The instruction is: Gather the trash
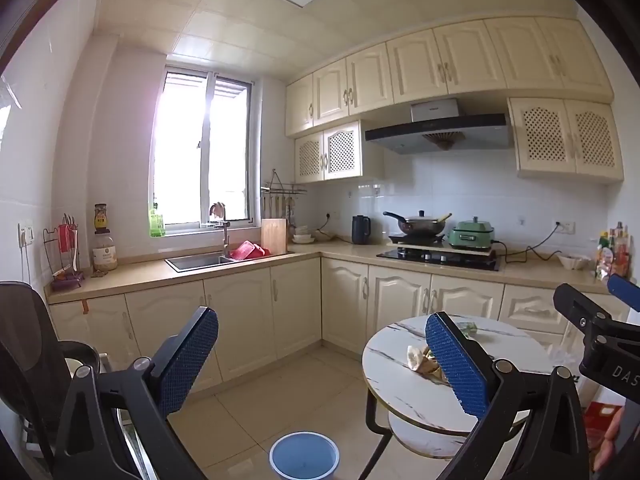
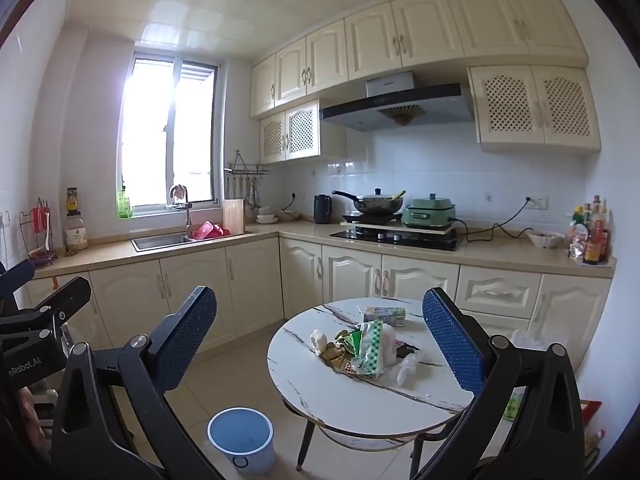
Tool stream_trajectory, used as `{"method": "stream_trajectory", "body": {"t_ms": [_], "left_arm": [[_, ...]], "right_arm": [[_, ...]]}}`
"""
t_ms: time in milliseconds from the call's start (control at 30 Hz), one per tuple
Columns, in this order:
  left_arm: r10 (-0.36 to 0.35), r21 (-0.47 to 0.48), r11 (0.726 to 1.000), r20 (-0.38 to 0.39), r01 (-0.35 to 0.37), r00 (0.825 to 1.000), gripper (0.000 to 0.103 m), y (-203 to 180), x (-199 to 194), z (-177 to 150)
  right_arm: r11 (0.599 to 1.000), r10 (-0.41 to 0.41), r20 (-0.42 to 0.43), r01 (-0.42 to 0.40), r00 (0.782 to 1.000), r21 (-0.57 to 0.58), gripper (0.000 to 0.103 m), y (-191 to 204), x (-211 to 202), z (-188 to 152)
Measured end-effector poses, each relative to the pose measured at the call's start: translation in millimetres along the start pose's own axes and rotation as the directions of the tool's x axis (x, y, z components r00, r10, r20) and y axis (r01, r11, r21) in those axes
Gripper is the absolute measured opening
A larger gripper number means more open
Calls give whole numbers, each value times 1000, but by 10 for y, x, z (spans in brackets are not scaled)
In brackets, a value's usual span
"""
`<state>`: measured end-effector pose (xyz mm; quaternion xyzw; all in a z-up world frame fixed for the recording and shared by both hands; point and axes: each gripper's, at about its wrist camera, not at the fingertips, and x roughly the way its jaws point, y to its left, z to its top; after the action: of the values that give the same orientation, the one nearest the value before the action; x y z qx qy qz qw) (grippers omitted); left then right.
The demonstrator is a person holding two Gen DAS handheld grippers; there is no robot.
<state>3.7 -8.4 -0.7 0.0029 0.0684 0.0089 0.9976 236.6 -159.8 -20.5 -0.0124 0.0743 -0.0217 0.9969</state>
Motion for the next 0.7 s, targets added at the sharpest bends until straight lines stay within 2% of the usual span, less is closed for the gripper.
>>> {"method": "stream_trajectory", "body": {"t_ms": [700], "left_arm": [[-50, 13, 999, 40, 49, 998, 102, 130, -154, -103]], "right_arm": [[1000, -9, 2, 9, 1000, -4, 103, 26, -25, 17]]}}
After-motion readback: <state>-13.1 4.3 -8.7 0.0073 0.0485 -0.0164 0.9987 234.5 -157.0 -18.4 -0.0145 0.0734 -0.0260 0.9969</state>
